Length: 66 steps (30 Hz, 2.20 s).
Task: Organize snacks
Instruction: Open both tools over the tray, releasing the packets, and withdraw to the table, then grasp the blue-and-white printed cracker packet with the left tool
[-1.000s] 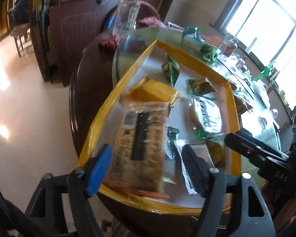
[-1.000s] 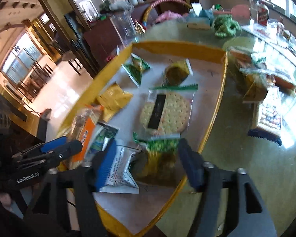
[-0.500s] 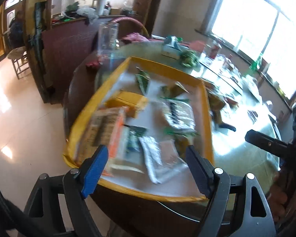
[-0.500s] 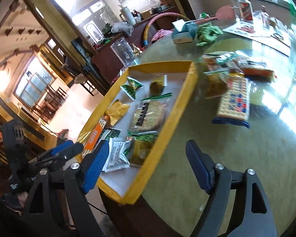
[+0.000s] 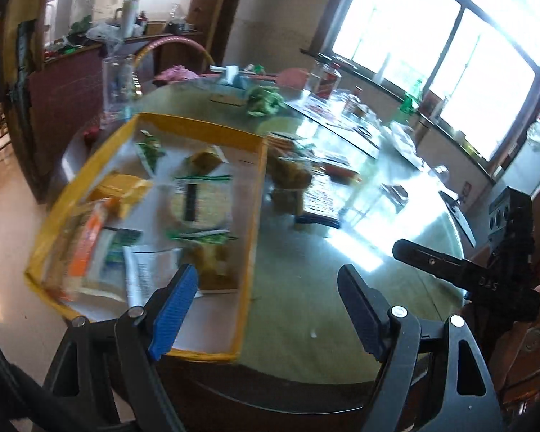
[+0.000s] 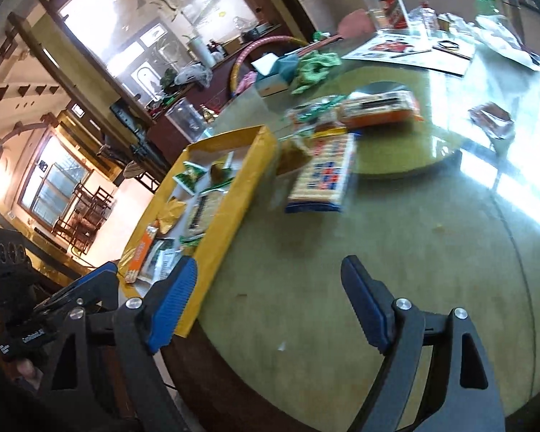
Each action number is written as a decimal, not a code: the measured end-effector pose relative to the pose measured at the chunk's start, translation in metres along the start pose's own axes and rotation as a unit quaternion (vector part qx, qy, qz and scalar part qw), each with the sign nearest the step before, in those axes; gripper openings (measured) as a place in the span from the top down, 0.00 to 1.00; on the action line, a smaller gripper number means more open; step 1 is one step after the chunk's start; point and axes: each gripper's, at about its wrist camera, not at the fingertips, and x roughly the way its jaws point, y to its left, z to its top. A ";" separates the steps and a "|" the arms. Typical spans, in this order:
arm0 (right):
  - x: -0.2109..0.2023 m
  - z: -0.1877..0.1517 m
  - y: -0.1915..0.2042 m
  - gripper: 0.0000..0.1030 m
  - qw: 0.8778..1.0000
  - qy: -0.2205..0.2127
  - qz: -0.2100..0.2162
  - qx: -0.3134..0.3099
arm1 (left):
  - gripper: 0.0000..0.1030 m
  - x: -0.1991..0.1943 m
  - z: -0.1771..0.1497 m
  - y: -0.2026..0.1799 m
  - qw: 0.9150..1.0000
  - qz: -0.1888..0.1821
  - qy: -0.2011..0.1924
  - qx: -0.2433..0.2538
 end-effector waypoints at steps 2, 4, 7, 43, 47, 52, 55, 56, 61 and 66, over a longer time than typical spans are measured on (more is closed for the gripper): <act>-0.006 0.000 -0.010 0.20 1.000 -0.004 -0.003 0.004 | 0.22 0.004 -0.001 -0.008 1.000 -0.003 0.005 0.006; -0.010 0.001 -0.020 0.20 1.000 -0.003 -0.010 0.009 | 0.22 0.009 -0.002 -0.018 1.000 -0.007 0.013 0.016; -0.012 0.002 -0.033 0.20 1.000 -0.002 -0.019 0.016 | 0.22 0.017 -0.002 -0.028 0.999 -0.011 0.021 0.026; -0.032 0.054 -0.141 0.20 0.991 -0.023 -0.087 0.100 | 0.22 0.152 0.052 -0.077 0.993 0.013 0.101 0.057; -0.030 0.079 -0.167 0.18 0.987 -0.015 -0.130 0.089 | 0.22 0.189 0.064 -0.085 0.990 0.040 0.116 0.066; -0.013 0.118 -0.200 0.17 0.982 -0.003 -0.176 0.075 | 0.22 0.220 0.073 -0.087 0.988 0.069 0.123 0.058; -0.001 0.139 -0.221 0.17 0.977 -0.002 -0.198 0.074 | 0.27 0.230 0.071 -0.090 0.985 0.095 0.120 0.077; 0.002 0.145 -0.226 0.19 0.974 -0.004 -0.213 0.073 | 0.29 0.230 0.071 -0.091 0.984 0.103 0.118 0.081; 0.031 0.163 -0.247 0.38 0.973 0.022 -0.216 0.074 | 0.47 0.216 0.061 -0.092 0.983 0.087 0.122 0.104; 0.047 0.161 -0.240 0.59 0.967 0.036 -0.245 0.054 | 0.47 0.186 0.036 -0.084 0.983 0.040 0.136 0.115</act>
